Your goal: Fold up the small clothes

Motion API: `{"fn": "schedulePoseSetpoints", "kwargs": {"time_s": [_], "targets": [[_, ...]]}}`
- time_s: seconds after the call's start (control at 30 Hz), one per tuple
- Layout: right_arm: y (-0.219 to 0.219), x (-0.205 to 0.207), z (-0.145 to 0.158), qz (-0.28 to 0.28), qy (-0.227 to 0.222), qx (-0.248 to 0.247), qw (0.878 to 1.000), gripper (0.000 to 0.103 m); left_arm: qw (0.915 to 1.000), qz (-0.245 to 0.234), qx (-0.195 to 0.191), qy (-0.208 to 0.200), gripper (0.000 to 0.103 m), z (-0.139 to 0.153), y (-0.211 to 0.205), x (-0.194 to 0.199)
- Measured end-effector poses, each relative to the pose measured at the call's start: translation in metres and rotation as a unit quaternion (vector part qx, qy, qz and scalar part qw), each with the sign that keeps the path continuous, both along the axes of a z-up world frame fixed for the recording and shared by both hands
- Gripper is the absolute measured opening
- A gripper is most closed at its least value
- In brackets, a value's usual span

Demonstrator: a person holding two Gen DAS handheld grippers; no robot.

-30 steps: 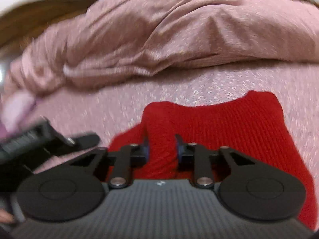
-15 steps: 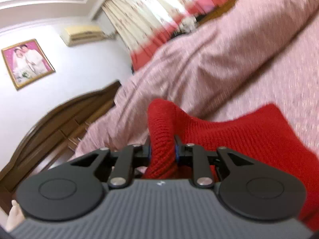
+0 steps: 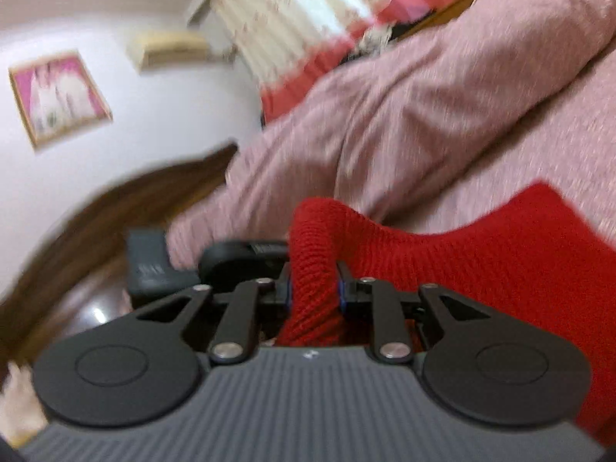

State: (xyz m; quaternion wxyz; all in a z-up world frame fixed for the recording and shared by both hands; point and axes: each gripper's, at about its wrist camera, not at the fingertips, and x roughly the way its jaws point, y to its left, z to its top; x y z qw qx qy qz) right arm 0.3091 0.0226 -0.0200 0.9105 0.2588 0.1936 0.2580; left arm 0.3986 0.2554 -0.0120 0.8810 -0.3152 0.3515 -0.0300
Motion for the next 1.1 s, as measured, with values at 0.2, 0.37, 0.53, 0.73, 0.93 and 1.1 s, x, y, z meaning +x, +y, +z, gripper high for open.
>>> {"fn": "schedulePoseSetpoints", "kwargs": {"time_s": [0.2, 0.37, 0.53, 0.73, 0.93, 1.1], "targets": [[0.046, -0.012, -0.012, 0.019, -0.055, -0.163, 0.985, 0.038, 0.9992, 0.002, 0.041, 0.002, 0.026, -0.01, 0.029, -0.044], [0.025, -0.014, 0.006, 0.026, -0.032, -0.117, 0.992, 0.06, 0.9998, 0.001, 0.012, -0.015, 0.03, -0.001, 0.028, -0.076], [-0.002, -0.038, 0.029, 0.028, -0.017, -0.109, 0.994, 0.066, 0.9992, -0.005, -0.021, -0.034, 0.088, 0.024, 0.008, -0.1], [-0.058, -0.057, 0.064, 0.001, 0.062, -0.068, 0.996, 0.067, 0.9976, -0.061, -0.028, -0.018, 0.09, 0.044, -0.036, -0.107], [-0.116, -0.06, 0.085, -0.015, 0.13, -0.011, 0.991, 0.069, 0.9958, -0.091, 0.002, 0.011, 0.051, 0.03, -0.071, -0.114], [-0.137, -0.044, 0.07, -0.044, 0.157, -0.05, 0.985, 0.069, 0.9942, -0.081, 0.07, 0.006, 0.035, 0.027, -0.07, -0.141]]}}
